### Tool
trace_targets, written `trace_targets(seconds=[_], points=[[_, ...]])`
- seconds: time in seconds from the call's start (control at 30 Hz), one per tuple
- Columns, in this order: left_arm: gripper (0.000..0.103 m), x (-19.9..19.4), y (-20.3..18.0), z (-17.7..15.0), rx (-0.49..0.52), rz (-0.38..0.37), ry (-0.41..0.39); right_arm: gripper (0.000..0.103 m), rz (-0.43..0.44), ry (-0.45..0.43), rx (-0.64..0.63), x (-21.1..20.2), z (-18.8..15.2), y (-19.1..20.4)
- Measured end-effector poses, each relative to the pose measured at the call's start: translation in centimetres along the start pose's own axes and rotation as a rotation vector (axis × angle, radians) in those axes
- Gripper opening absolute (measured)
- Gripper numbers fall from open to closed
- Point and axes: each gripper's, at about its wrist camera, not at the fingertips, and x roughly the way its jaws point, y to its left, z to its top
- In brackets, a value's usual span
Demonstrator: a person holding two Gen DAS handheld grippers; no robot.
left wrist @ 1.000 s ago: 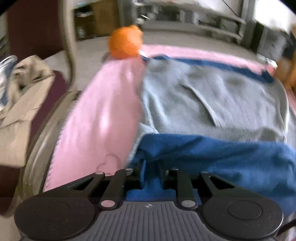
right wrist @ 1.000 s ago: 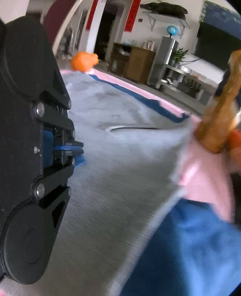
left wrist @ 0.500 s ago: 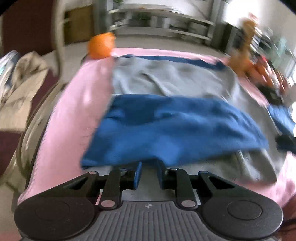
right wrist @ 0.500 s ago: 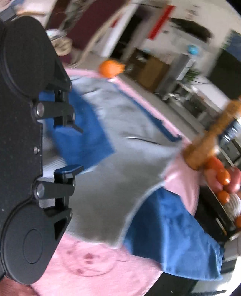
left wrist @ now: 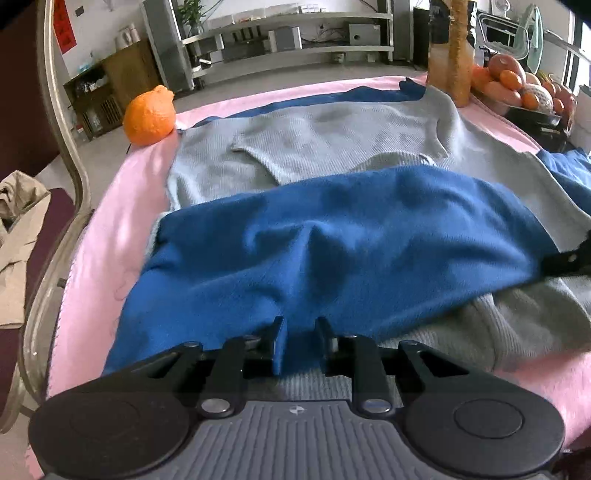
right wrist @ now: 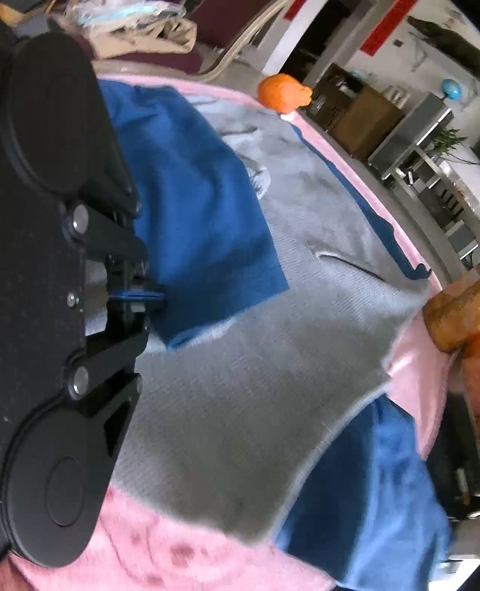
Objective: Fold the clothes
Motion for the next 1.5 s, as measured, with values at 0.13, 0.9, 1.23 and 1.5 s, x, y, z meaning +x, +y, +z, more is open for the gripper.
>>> trace_targets(seconds=[0.13,0.9,1.23,1.5], points=[[0.022,-3.7,1.4,0.1,-0.082,-0.044,-0.055,0.014,0.086,-0.065,0.037,-4.2,0.2,-1.7],[0.028,-0.5,-16.4,9.8,0.043,-0.297,0.050,0.029,-0.279,-0.546,0.485,-10.0,17.4,-24.1],[0.033,2.6,-21.2,10.8,0.083,-0.477,0.075,0.029,-0.417,-0.462,0.446,-5.0,21.2,-28.6],[0.033,3.0,-19.8,10.6,0.049,-0.437,0.091,0.004,-0.422,-0.449,0.351,-3.3,21.7,-28.3]])
